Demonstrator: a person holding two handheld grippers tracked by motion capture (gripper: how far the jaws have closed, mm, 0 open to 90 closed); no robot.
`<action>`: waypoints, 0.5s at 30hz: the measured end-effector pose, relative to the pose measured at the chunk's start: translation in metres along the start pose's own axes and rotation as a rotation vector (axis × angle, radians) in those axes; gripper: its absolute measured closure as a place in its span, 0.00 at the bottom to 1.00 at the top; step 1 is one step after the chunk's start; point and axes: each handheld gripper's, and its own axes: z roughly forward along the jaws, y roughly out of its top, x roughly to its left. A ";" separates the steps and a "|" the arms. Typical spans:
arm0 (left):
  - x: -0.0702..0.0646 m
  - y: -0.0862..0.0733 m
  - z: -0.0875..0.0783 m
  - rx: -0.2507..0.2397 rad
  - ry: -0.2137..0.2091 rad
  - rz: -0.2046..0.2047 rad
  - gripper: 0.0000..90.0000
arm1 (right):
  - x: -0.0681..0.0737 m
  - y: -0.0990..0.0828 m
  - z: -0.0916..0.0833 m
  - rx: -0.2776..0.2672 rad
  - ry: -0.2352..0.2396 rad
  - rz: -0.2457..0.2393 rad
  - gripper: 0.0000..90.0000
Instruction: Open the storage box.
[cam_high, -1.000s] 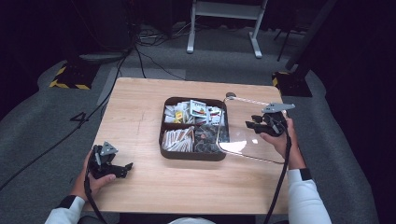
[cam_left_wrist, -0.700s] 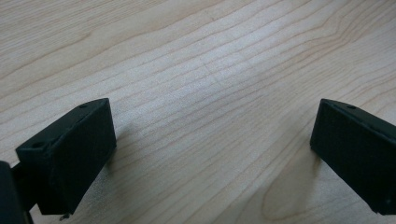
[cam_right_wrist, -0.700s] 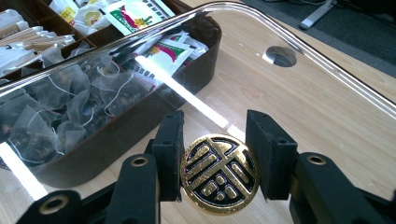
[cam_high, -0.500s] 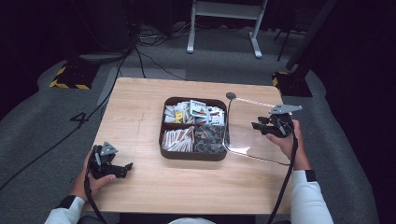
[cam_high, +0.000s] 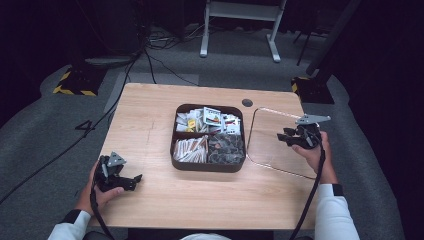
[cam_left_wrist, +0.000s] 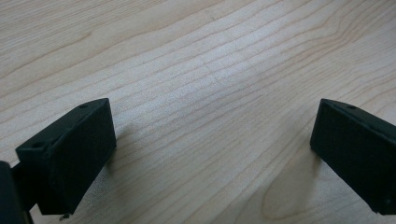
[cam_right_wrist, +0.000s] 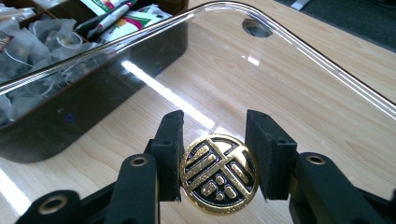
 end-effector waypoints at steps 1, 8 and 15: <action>0.000 0.000 0.000 -0.001 0.000 0.000 0.01 | 0.000 0.000 0.000 0.000 0.000 0.000 0.66; 0.000 0.000 0.000 -0.001 0.000 0.001 0.01 | -0.010 -0.012 0.001 0.016 -0.010 0.013 0.66; 0.000 0.000 0.000 -0.001 0.000 0.000 0.01 | -0.012 -0.019 0.013 0.041 -0.006 0.008 0.66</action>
